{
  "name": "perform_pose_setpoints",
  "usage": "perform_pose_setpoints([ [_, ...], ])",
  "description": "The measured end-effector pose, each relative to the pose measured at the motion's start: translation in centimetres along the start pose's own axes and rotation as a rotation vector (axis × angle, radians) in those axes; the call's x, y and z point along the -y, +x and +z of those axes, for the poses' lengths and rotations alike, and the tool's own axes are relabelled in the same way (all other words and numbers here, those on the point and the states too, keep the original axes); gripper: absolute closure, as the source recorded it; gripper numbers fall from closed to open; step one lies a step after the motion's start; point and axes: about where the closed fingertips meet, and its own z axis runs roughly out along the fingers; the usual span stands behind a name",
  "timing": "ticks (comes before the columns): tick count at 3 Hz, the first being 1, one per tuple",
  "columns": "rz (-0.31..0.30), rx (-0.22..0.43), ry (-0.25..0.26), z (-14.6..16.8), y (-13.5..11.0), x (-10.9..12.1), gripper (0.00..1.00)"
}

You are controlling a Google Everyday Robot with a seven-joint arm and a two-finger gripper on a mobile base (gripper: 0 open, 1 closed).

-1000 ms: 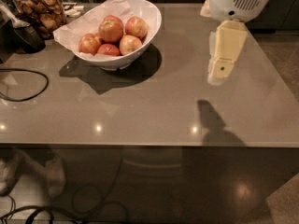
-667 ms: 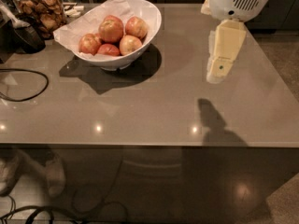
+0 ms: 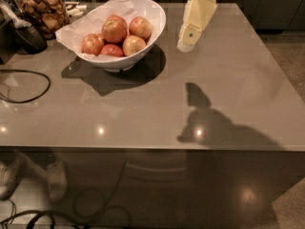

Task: Pick apple from white bowl

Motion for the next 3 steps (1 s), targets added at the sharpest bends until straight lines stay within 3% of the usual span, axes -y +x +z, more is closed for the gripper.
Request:
perform_pose_setpoints([
  [1, -0.024, 0.028, 0.031, 0.0, -3.9, 3.2, 0.00],
  [2, -0.036, 0.069, 0.072, -0.9, -5.8, 4.5, 0.00],
  [3, 0.018, 0.104, 0.112, 2.2, -8.5, 8.3, 0.00],
])
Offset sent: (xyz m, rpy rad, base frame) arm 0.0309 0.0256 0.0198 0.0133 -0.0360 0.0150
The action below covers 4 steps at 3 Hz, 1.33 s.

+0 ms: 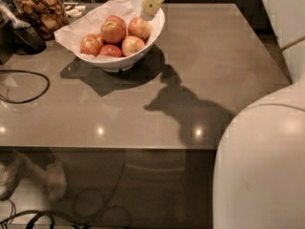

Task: Pick apple from white bowl

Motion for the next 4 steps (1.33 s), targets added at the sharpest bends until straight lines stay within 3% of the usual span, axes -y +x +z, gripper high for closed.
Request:
perform_pose_setpoints([
  [1, 0.000, 0.010, 0.004, 0.3, -0.3, 0.1, 0.00],
  [3, -0.050, 0.058, -0.017, 3.8, -4.4, 1.4, 0.00],
  [4, -0.069, 0.052, -0.032, 5.7, -5.6, 1.8, 0.11],
])
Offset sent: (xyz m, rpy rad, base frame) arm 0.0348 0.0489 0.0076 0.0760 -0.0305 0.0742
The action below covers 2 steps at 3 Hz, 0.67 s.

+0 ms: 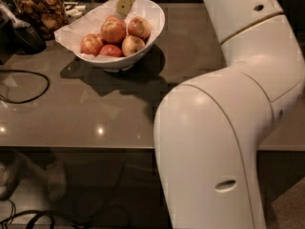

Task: Pick apple from white bowl

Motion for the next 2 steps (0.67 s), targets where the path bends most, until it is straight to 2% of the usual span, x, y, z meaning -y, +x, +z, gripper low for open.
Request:
perform_pose_setpoints([
  [2, 0.002, -0.033, -0.043, 3.9, -0.1, 0.2, 0.19],
])
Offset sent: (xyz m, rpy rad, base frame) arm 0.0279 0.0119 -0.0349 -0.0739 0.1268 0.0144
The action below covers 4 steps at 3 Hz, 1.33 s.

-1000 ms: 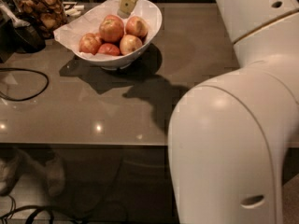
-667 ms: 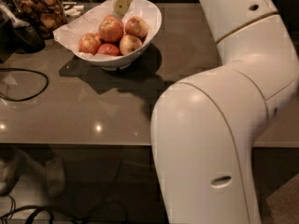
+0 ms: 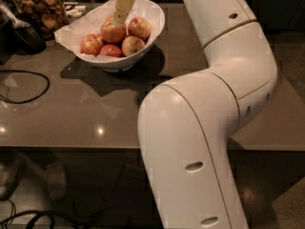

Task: Pick apple from white bowl

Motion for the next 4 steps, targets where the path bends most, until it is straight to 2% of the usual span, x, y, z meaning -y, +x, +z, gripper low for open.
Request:
perform_pose_setpoints([
  [1, 0.003, -0.005, -0.021, 1.4, -0.1, -0.1, 0.14],
  [2, 0.004, -0.006, -0.039, 2.5, -0.2, -0.2, 0.15],
  [3, 0.003, -0.005, -0.053, 3.3, -0.5, -0.4, 0.32],
  [4, -0.002, -0.004, -0.062, 3.8, -0.8, -0.5, 0.39],
])
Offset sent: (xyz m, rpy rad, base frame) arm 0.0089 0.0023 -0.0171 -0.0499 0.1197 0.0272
